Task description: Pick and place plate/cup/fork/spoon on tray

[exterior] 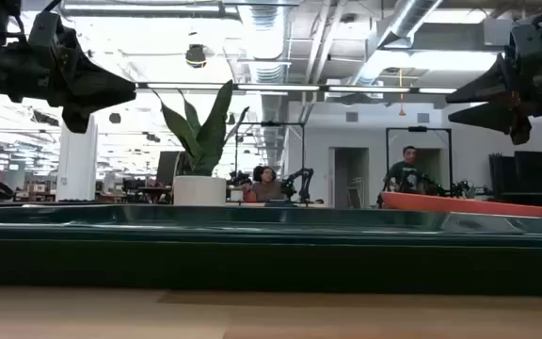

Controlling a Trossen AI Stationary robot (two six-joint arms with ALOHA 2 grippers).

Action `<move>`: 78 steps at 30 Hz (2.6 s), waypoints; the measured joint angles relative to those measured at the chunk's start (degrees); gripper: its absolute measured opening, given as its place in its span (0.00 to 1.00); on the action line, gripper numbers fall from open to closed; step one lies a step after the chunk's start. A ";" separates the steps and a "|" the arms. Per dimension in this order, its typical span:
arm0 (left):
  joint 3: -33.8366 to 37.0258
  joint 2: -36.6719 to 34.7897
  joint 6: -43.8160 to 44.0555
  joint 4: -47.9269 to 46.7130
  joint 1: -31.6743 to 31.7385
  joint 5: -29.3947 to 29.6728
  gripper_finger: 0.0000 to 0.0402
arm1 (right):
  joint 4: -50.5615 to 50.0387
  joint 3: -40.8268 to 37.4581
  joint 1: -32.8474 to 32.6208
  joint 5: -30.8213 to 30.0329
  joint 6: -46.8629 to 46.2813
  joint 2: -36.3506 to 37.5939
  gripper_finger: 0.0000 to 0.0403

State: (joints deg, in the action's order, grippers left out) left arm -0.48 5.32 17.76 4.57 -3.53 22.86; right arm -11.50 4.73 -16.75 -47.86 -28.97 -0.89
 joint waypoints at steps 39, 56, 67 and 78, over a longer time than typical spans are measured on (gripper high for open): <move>0.01 0.00 0.00 -0.02 0.00 0.00 0.19 | 0.00 0.00 0.00 -0.01 0.00 -0.01 0.58; -0.06 -0.10 12.21 1.83 0.02 0.29 0.19 | -0.01 -0.02 0.02 -0.02 0.00 -0.02 0.58; -8.95 1.64 22.55 10.35 0.00 -11.89 0.19 | 0.01 0.00 0.02 -0.01 0.00 -0.02 0.58; -45.01 32.45 40.74 -51.12 0.00 -9.87 0.19 | -0.03 0.00 1.16 -1.60 9.84 0.00 0.58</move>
State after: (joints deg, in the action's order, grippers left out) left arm -45.49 37.78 58.50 -46.55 -3.53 12.99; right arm -11.53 4.73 -15.59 -49.45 -19.14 -0.89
